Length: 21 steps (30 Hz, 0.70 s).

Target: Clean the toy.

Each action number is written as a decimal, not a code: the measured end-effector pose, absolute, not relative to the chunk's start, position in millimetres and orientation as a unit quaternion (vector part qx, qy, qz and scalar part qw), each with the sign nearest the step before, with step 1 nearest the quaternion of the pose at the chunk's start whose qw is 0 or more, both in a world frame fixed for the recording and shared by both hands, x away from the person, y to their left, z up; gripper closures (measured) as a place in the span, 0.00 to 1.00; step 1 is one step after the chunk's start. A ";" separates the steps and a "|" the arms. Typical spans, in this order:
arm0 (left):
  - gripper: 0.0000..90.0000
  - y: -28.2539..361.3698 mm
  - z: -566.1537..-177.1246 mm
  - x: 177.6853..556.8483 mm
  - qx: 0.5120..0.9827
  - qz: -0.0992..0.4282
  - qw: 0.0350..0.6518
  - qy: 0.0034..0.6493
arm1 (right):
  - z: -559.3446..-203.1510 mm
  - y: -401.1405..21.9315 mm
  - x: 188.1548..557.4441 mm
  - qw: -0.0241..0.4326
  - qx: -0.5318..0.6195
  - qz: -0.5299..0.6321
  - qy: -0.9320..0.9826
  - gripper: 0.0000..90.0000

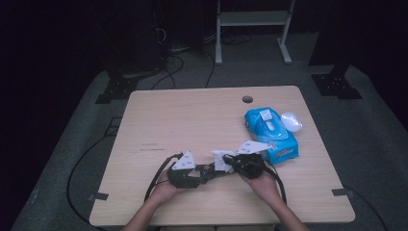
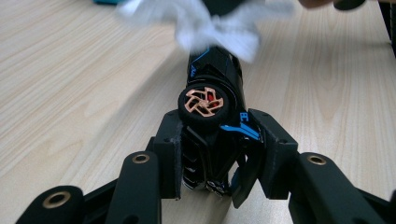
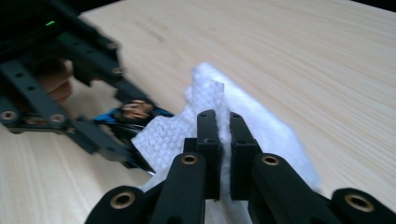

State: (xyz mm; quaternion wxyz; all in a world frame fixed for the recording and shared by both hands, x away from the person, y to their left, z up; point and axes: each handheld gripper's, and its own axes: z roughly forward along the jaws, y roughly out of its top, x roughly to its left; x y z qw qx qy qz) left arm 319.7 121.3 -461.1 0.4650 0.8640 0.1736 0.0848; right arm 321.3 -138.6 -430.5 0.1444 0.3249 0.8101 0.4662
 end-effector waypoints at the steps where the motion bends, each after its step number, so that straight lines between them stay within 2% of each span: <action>1: 0.65 121.3 -461.1 319.6 0.864 0.085 0.465 0.173 | -430.0 -144.4 322.5 0.156 0.332 0.460 0.808 0.95; 2: 0.65 121.6 -460.8 319.8 0.865 0.086 0.463 0.173 | -429.7 -149.8 323.8 0.169 0.338 0.454 0.807 0.95; 6: 0.65 122.8 -460.9 321.9 0.864 0.086 0.464 0.173 | -430.3 -163.2 328.1 0.159 0.361 0.461 0.795 0.95; 17: 0.64 133.5 -459.8 329.1 0.857 0.091 0.469 0.196 | -433.9 -144.2 325.8 0.144 0.343 0.470 0.800 0.95; 21: 0.62 135.2 -459.2 330.9 0.850 0.071 0.480 0.205 | -433.8 -144.2 324.9 0.147 0.341 0.468 0.802 0.95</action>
